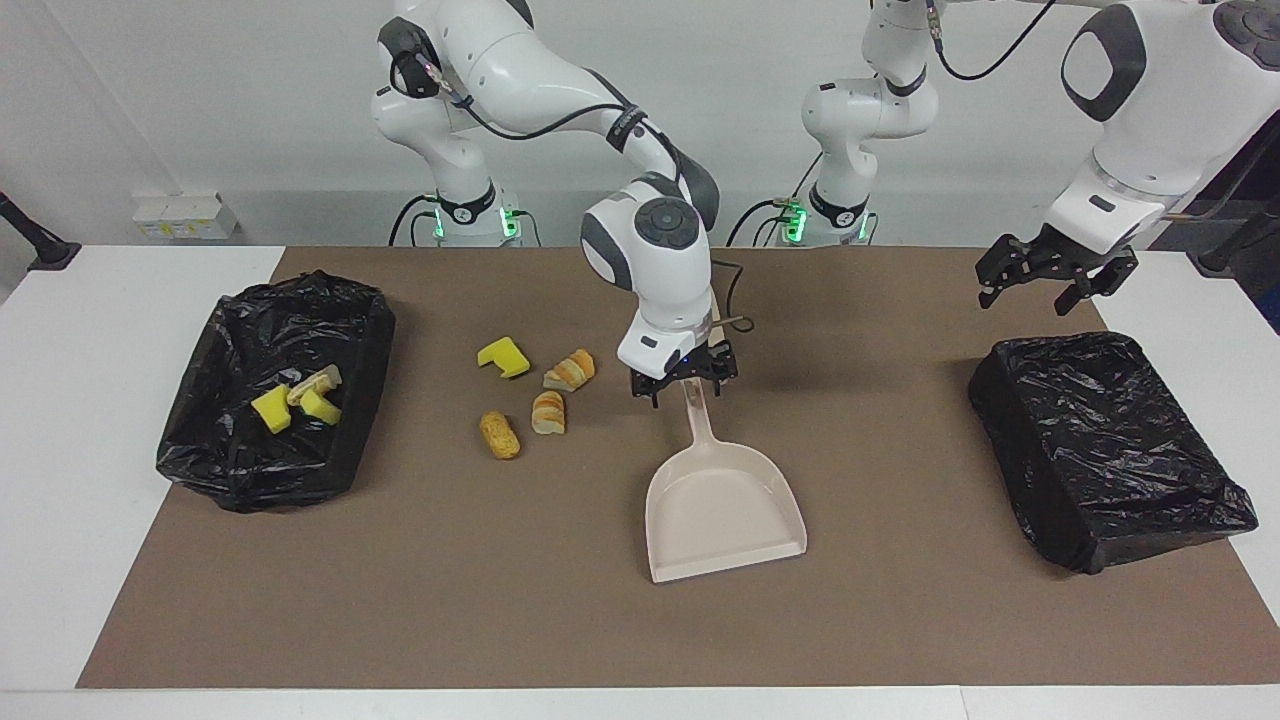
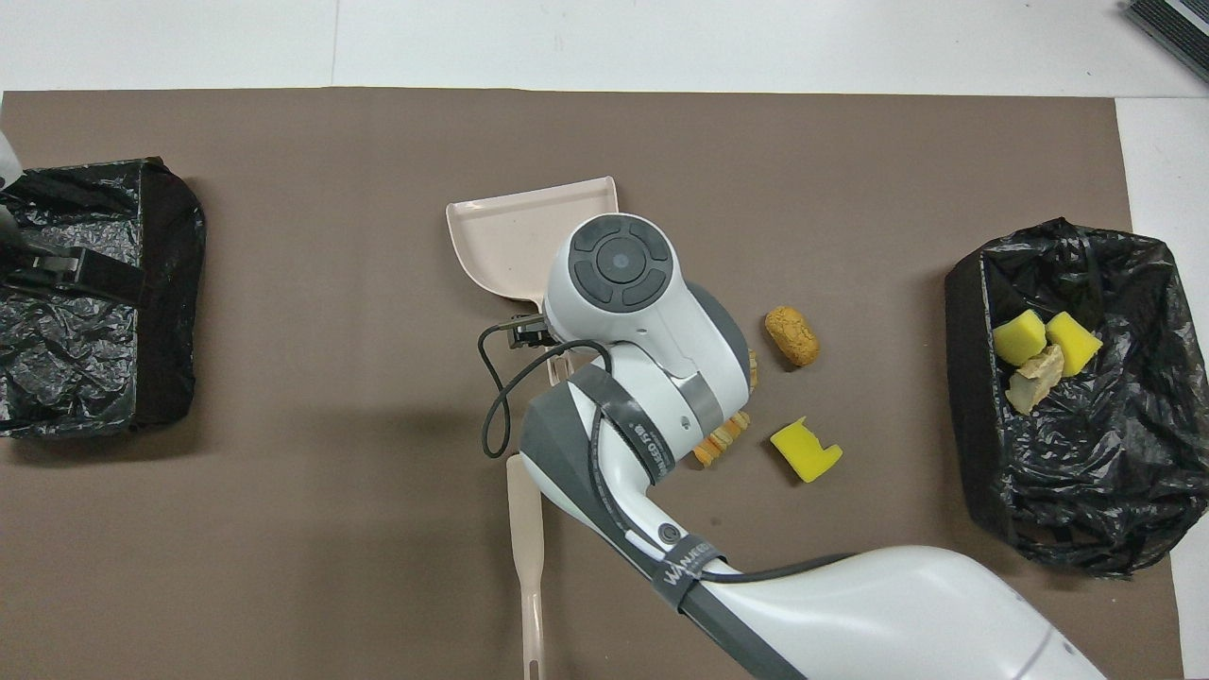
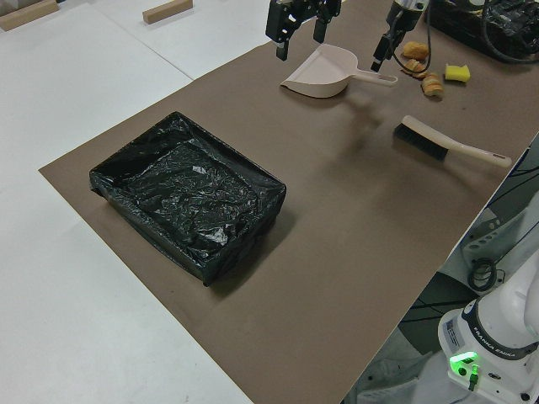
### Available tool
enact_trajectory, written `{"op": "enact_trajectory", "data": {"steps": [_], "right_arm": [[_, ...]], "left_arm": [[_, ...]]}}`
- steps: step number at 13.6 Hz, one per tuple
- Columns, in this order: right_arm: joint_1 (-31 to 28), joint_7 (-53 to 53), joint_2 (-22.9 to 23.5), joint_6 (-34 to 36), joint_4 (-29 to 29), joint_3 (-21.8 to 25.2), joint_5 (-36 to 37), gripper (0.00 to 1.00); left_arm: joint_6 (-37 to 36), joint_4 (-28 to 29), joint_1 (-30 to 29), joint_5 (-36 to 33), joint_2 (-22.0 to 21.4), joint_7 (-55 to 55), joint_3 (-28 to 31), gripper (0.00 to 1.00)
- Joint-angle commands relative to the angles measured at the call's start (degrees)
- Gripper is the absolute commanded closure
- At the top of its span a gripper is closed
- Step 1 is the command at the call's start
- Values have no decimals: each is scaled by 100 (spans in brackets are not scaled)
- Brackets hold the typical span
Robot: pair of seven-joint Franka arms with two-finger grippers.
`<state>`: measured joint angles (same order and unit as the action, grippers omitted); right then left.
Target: Sweep and dump trash in bin
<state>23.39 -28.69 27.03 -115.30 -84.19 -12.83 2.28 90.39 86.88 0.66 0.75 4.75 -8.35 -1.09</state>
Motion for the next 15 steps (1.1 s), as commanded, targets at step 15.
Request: {"op": "enact_trajectory", "data": {"steps": [15], "right_arm": [[1554,-1041,-2450,-614,-3577,-44,-1687,0]], "left_arm": [[-144,-75,-31,-57,8,-35,-40,0]]}}
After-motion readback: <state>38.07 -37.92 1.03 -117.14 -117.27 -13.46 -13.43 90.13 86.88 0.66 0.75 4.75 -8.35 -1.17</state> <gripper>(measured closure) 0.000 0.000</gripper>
